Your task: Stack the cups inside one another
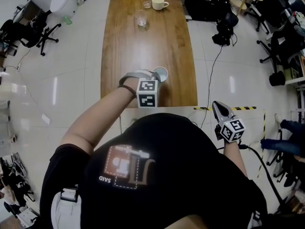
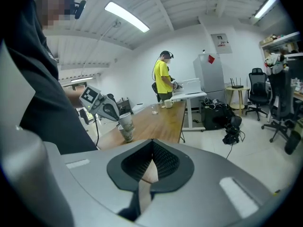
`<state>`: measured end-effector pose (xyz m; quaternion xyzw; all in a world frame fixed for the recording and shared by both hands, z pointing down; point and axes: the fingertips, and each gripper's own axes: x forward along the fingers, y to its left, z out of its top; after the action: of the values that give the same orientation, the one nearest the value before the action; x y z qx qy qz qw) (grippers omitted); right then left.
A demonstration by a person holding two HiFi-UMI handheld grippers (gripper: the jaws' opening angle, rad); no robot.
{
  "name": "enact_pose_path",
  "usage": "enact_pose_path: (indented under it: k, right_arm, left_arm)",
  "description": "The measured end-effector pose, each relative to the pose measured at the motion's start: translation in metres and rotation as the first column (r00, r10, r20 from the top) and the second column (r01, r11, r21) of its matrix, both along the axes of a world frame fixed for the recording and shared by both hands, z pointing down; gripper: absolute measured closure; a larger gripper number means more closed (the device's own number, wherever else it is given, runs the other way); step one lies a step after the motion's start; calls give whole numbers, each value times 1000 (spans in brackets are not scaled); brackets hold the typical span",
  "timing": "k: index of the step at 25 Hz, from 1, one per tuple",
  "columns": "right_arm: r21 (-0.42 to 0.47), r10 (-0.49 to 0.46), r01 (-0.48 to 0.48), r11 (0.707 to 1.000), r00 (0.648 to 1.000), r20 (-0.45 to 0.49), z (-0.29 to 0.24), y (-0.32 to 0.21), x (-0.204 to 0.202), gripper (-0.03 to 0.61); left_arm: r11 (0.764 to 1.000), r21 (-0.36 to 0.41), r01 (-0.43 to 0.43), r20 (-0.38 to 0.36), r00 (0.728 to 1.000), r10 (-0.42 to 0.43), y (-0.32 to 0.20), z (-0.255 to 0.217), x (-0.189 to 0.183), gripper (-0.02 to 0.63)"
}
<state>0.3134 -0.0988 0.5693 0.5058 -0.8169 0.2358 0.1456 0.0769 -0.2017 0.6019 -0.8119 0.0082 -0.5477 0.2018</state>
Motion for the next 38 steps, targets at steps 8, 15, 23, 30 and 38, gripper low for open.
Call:
enact_pose_path:
  k: [8, 15, 23, 30, 38]
  right_arm:
    - [27, -87, 87, 996, 996, 10, -6, -32, -40, 563]
    - [21, -96, 95, 995, 995, 5, -8, -39, -42, 563]
    - [8, -111, 111, 994, 994, 0, -3, -41, -51, 565]
    - [-46, -104, 102, 994, 994, -40, -2, -21, -45, 564]
    - [-134, -29, 18, 991, 996, -81, 1, 19, -26, 563]
  left_arm:
    - [983, -28, 181, -15, 983, -181, -30, -18, -77, 601]
    - [941, -56, 333, -174, 925, -337, -73, -63, -105, 601]
    - [756, -184, 628, -155, 741, -653, -108, -25, -214, 601]
    - [328, -627, 707, -165, 291, -942, -175, 34, -247, 601]
    - [258, -771, 583, -71, 324, -943, -204, 75, -218, 601]
